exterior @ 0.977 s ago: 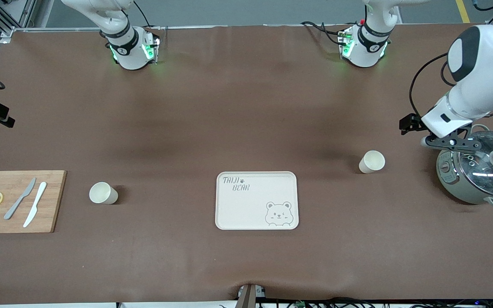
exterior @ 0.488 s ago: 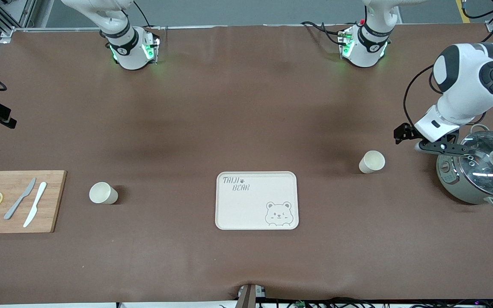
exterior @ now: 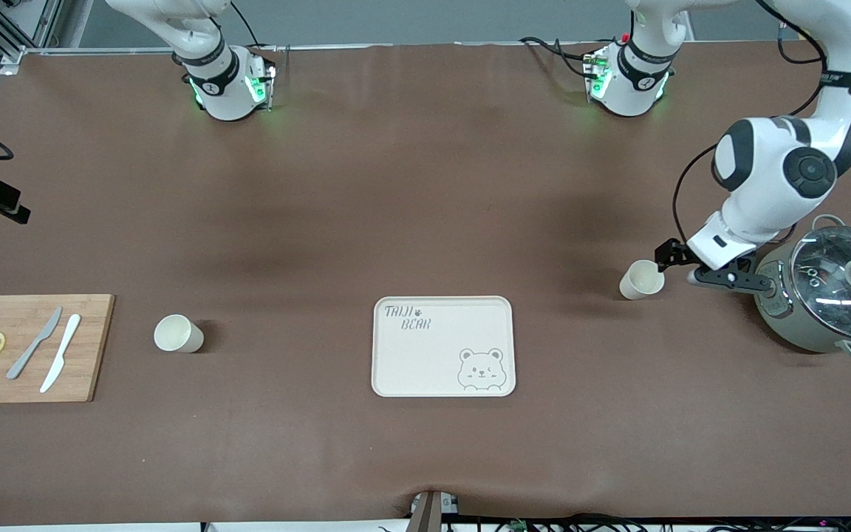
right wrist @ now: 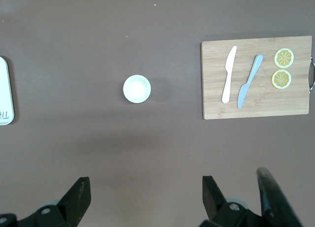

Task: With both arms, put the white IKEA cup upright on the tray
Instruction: 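Reach the left gripper down to the white cup beside the pot, then grasp the cup with the left gripper while the right gripper reaches the other cup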

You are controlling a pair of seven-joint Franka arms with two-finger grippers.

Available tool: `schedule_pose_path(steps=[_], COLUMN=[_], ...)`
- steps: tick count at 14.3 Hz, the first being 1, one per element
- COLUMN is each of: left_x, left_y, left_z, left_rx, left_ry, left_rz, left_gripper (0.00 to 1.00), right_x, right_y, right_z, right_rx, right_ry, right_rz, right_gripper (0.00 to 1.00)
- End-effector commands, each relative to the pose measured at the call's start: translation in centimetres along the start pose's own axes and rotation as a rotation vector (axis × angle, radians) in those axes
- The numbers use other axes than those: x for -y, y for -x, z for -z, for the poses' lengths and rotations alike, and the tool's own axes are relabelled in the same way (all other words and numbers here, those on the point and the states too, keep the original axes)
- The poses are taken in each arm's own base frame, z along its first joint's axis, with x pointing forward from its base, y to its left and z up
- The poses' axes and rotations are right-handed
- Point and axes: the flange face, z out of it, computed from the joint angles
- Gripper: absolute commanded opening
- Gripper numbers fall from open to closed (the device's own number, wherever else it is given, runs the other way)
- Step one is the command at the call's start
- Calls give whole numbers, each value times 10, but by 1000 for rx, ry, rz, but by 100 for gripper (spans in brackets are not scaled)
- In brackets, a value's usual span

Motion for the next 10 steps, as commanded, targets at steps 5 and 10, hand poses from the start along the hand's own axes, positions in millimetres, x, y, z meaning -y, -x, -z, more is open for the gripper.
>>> schedule_pose_path(steps=[5, 10], left_x=[-2, -2], left_y=[-2, 5], left_z=[-32, -60], left_rx=[-14, -21], left_ry=[21, 25], left_rz=[3, 11], left_gripper=[100, 100], right_x=[16, 23], right_y=[-12, -51], right_z=[-20, -83], right_rx=[10, 5], right_ry=[-3, -19], right_rz=[34, 175], right_gripper=[100, 100])
